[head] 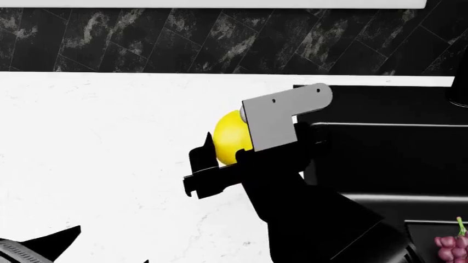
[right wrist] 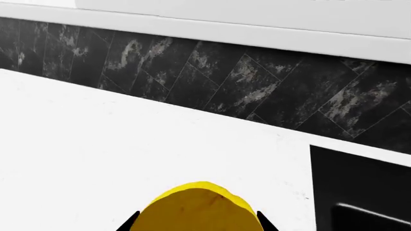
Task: There is a mixed pile of frozen fruits and vegetables on the counter. Locate all the frozen vegetables and place the items in a bowl on the counter. Take all the frozen fruits and defrost them in a running sink.
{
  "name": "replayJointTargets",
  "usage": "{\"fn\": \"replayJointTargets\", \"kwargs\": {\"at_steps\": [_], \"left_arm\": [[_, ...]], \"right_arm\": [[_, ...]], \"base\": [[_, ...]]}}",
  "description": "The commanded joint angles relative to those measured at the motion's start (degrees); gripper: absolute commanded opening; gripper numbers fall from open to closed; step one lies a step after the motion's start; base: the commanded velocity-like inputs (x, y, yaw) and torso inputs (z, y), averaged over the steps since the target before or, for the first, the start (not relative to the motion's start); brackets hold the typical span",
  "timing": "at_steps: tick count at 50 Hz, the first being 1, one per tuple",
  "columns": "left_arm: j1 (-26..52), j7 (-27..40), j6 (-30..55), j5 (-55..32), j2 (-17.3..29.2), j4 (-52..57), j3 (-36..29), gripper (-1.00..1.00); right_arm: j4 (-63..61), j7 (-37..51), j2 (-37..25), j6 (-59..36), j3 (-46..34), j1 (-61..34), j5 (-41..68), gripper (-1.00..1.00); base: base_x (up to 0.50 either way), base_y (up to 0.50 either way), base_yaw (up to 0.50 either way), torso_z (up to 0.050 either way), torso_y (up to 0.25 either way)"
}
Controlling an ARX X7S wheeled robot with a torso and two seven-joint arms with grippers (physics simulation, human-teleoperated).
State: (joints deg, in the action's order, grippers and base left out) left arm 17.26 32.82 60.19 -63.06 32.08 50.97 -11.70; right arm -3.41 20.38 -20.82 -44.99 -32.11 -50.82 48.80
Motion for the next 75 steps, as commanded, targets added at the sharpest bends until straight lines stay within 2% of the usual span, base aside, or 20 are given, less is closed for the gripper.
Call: {"fn": "replayJointTargets", "kwargs": {"at_steps": [1, 14, 22, 28, 36, 47, 53, 61, 63, 67, 72, 73, 75], "left_arm": [[-5.0, -3.2, -2.8, 9.2, 0.2, -2.8, -4.8, 1.00], [-5.2, -4.1, -2.6, 12.7, 0.9, -5.6, -8.4, 1.00], [-7.5, -4.6, -4.2, 13.5, 2.0, -5.9, -8.3, 1.00], [-6.4, -5.5, -2.9, 13.7, 1.0, -7.6, -11.1, 1.00], [-5.6, -3.3, -1.7, 10.6, 1.4, -5.3, -8.2, 1.00], [3.0, 2.0, 3.0, 3.3, -0.4, -2.1, -4.0, 1.00], [5.5, 3.1, 2.5, 3.1, -1.2, -2.1, -2.9, 1.00], [9.9, 9.4, 6.1, -7.2, -1.1, 1.3, 0.6, 1.00], [11.6, 12.5, 7.2, -12.3, -0.7, 2.5, 1.5, 1.00], [11.1, 17.7, 5.5, -22.6, 3.7, 5.7, 5.5, 1.00], [12.3, 23.0, 4.4, -32.3, 7.9, 8.3, 5.3, 1.00], [11.4, 22.2, 4.7, -31.5, 7.8, 8.8, 5.6, 1.00], [13.9, 25.4, 4.4, -35.2, 8.6, 8.3, 4.2, 1.00]], "right_arm": [[-1.4, -0.5, -0.5, 0.2, -0.1, 1.5, -1.0, -1.00], [-1.6, -0.5, -0.5, 0.6, -0.4, 2.3, -0.9, -1.00], [-1.3, -0.6, -0.6, 1.4, -0.4, 3.5, -1.1, -1.00], [-1.0, -0.7, -0.6, 1.7, -0.6, 3.9, -1.1, -1.00], [-0.6, -0.8, -0.5, 2.0, -0.7, 4.0, -1.2, -1.00], [-1.0, -0.5, -0.4, 2.6, -0.8, 4.5, -1.3, -1.00], [-4.0, 1.3, -1.5, 3.4, 0.1, 5.4, -1.6, -1.00], [-7.3, 3.4, -2.7, 3.9, 1.3, 7.9, -0.9, -1.00], [-8.6, 4.3, -3.0, 3.8, 1.8, 8.6, -0.3, -1.00], [-10.1, 5.0, -3.5, 3.7, 2.2, 9.8, 0.3, -1.00], [-9.9, 5.1, -3.5, 4.2, 2.3, 10.4, 0.3, -1.00], [-9.9, 5.2, -3.5, 4.2, 2.3, 10.4, 0.3, -1.00], [-9.5, 4.9, -3.3, 4.6, 2.0, 10.8, 0.0, -1.00]], "base": [[0.00, 0.00, 0.00, 0.000, 0.000], [0.00, 0.00, 0.00, 0.000, 0.000], [0.00, 0.00, 0.00, 0.000, 0.000], [0.00, 0.00, 0.00, 0.000, 0.000], [0.00, 0.00, 0.00, 0.000, 0.000], [0.00, 0.00, 0.00, 0.000, 0.000], [0.00, 0.00, 0.00, 0.000, 0.000], [0.00, 0.00, 0.00, 0.000, 0.000], [0.00, 0.00, 0.00, 0.000, 0.000], [0.00, 0.00, 0.00, 0.000, 0.000], [0.00, 0.00, 0.00, 0.000, 0.000], [0.00, 0.00, 0.00, 0.000, 0.000], [0.00, 0.00, 0.00, 0.000, 0.000]]}}
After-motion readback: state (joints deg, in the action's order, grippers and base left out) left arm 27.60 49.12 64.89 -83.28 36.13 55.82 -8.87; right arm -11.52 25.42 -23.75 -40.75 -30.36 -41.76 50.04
